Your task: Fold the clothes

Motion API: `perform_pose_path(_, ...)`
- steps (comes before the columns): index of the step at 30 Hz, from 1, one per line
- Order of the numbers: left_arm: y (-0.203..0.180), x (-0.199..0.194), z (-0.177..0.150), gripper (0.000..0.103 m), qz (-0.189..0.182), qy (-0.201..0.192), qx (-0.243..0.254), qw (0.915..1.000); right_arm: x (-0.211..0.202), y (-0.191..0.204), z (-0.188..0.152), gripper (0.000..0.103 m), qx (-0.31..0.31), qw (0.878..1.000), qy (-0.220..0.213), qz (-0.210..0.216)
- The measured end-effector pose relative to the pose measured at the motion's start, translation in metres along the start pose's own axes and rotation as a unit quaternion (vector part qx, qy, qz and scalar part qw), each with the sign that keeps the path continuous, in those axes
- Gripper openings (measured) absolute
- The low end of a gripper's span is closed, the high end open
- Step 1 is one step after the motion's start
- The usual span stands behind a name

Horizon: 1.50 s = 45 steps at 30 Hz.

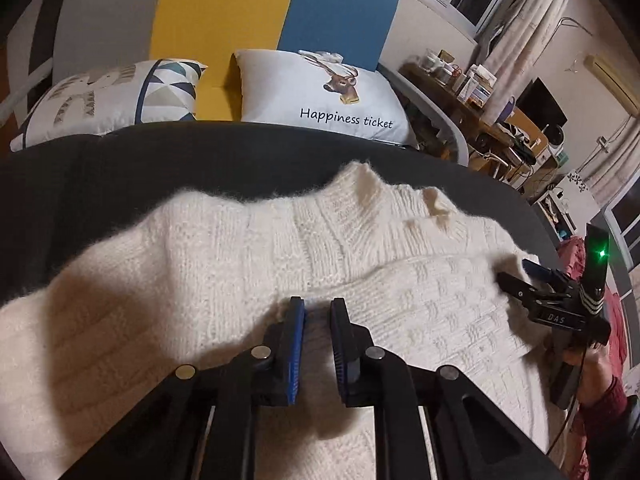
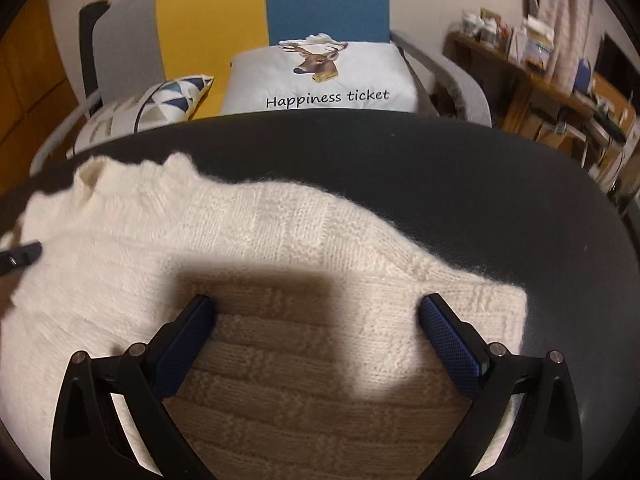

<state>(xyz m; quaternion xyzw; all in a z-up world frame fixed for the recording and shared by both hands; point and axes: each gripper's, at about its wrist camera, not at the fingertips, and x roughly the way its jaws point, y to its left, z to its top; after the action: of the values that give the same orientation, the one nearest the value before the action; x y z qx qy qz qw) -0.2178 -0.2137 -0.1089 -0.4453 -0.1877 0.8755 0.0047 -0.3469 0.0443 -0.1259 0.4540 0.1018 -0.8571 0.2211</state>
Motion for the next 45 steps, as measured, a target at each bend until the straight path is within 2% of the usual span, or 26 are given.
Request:
perform_pose_path(2,-0.006,-0.014,0.001,0.017,-0.007,-0.014,-0.004,0.9999,-0.006,-0.003,0.001,0.103,0.002,1.0,0.011,0.011)
perform_pose_path(3,-0.01,-0.018,-0.003,0.019,-0.046,-0.012,-0.016,0.9988,-0.017,-0.005,0.0,0.103,0.008,1.0,0.011,0.019)
perform_pose_path(4,-0.013,-0.021,-0.009,0.02,-0.093,-0.007,-0.03,0.9952,-0.032,-0.011,-0.007,0.103,0.028,0.998,0.004,0.047)
perform_pose_path(6,-0.02,-0.027,-0.019,0.023,-0.187,0.001,-0.059,0.9806,-0.061,-0.025,-0.022,0.103,0.076,0.99,-0.01,0.117)
perform_pose_path(7,-0.024,-0.021,-0.025,0.024,-0.231,0.017,-0.08,0.9695,-0.072,-0.035,-0.038,0.103,0.114,0.979,-0.015,0.167)
perform_pose_path(9,-0.036,-0.004,-0.035,0.025,-0.271,0.042,-0.114,0.9549,-0.094,-0.056,-0.075,0.103,0.198,0.941,-0.024,0.274)
perform_pose_path(11,-0.05,0.019,-0.045,0.026,-0.298,0.069,-0.151,0.94,-0.11,-0.071,-0.115,0.103,0.266,0.915,-0.034,0.302)
perform_pose_path(13,-0.068,0.043,-0.052,0.026,-0.318,0.097,-0.18,0.9259,-0.121,-0.081,-0.144,0.103,0.315,0.896,-0.045,0.31)
perform_pose_path(14,-0.076,0.052,-0.053,0.026,-0.32,0.107,-0.188,0.9226,-0.126,-0.083,-0.153,0.103,0.327,0.893,-0.051,0.306)
perform_pose_path(17,-0.098,0.074,-0.055,0.028,-0.317,0.129,-0.216,0.9144,-0.133,-0.086,-0.159,0.103,0.329,0.897,-0.059,0.289)
perform_pose_path(21,-0.112,0.078,-0.062,0.029,-0.302,0.126,-0.249,0.9117,-0.136,-0.085,-0.157,0.103,0.317,0.909,-0.065,0.262)
perform_pose_path(27,-0.115,0.072,-0.092,0.029,-0.286,0.129,-0.326,0.8917,-0.141,-0.09,-0.16,0.103,0.315,0.91,-0.082,0.259)
perform_pose_path(29,-0.114,0.074,-0.089,0.029,-0.277,0.113,-0.356,0.8854,-0.142,-0.091,-0.165,0.103,0.316,0.91,-0.082,0.257)
perform_pose_path(32,-0.116,0.082,-0.079,0.029,-0.242,0.097,-0.392,0.8822,-0.146,-0.088,-0.17,0.103,0.307,0.917,-0.078,0.243)
perform_pose_path(34,-0.121,0.085,-0.075,0.025,-0.222,0.088,-0.405,0.8825,-0.15,-0.086,-0.17,0.103,0.291,0.926,-0.08,0.226)
perform_pose_path(35,-0.125,0.082,-0.071,0.02,-0.211,0.075,-0.393,0.8918,-0.152,-0.086,-0.169,0.103,0.28,0.932,-0.082,0.214)
perform_pose_path(36,-0.13,0.077,-0.067,0.015,-0.2,0.061,-0.377,0.9024,-0.153,-0.086,-0.165,0.103,0.269,0.938,-0.083,0.202)
perform_pose_path(37,-0.138,0.068,-0.06,0.015,-0.181,0.042,-0.335,0.9238,-0.153,-0.087,-0.161,0.103,0.258,0.944,-0.085,0.189)
perform_pose_path(39,-0.151,0.052,-0.053,0.014,-0.156,0.007,-0.273,0.9493,-0.151,-0.087,-0.15,0.103,0.234,0.953,-0.083,0.174)
perform_pose_path(41,-0.156,0.04,-0.049,0.01,-0.159,-0.012,-0.242,0.9572,-0.14,-0.085,-0.139,0.103,0.22,0.946,-0.072,0.228)
perform_pose_path(42,-0.159,0.035,-0.048,0.007,-0.155,-0.021,-0.226,0.9615,-0.132,-0.087,-0.136,0.103,0.234,0.932,-0.064,0.269)
perform_pose_path(43,-0.159,0.034,-0.047,0.007,-0.157,-0.021,-0.215,0.9636,-0.122,-0.09,-0.133,0.103,0.256,0.913,-0.056,0.312)
perform_pose_path(44,-0.158,0.035,-0.047,0.007,-0.16,-0.019,-0.206,0.9652,-0.114,-0.093,-0.13,0.103,0.274,0.901,-0.052,0.333)
perform_pose_path(45,-0.157,0.035,-0.046,0.007,-0.163,-0.017,-0.196,0.9667,-0.109,-0.093,-0.126,0.103,0.28,0.899,-0.051,0.332)
